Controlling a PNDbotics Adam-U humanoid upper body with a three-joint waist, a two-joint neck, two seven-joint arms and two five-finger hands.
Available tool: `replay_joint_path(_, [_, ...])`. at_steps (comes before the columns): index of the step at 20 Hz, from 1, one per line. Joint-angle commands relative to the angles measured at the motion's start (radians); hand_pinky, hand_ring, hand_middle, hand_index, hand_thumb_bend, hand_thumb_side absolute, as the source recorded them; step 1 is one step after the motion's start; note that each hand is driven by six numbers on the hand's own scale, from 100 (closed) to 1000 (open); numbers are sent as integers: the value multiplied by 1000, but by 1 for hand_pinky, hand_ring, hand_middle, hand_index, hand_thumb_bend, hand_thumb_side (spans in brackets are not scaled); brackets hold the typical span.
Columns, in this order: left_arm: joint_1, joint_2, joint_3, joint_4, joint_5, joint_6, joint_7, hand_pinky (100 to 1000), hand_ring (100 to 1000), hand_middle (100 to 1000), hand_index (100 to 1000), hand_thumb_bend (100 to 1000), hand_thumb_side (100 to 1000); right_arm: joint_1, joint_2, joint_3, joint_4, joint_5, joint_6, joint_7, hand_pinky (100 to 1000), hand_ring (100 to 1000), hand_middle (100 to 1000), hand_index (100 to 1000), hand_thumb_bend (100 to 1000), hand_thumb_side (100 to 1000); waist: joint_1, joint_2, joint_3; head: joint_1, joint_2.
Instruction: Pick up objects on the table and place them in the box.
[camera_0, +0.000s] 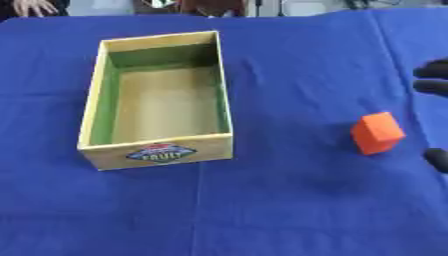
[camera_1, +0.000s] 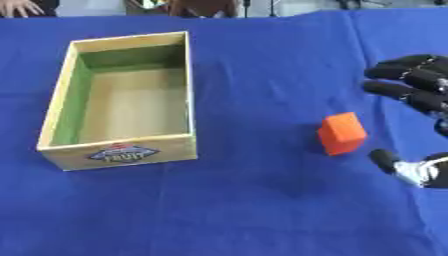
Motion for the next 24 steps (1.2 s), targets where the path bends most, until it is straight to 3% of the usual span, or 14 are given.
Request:
replay_joint_path(1, [0,26,-2,-19,-5,1,-5,271,328,422,517,100,947,-23,-100,21,-16,32,4,21,830,869,885,948,345,1000,-5,-22,2,7,6])
replay_joint_path(7, [1,25,-5,-19,-6,4,-8,271,328,422,517,100,949,-68,-148,79,-16,27,18,98,828,870,873,942,365,1000,-10,-21,12,15,13])
replay_joint_path(13, [3,25,-8,-19,-7,7,-13,272,329,423,517,100,952,-91,-174,108,-16,-2,66,206,831,875,825,913,397,984,-11,-19,15,20,11])
replay_joint_path(24, [7,25,-13,-19,-13,5,-21,272,330,424,517,100,951,-180,-194,159,25,-230,141,423,839,891,754,906,452,934,-12,-21,27,-14,1])
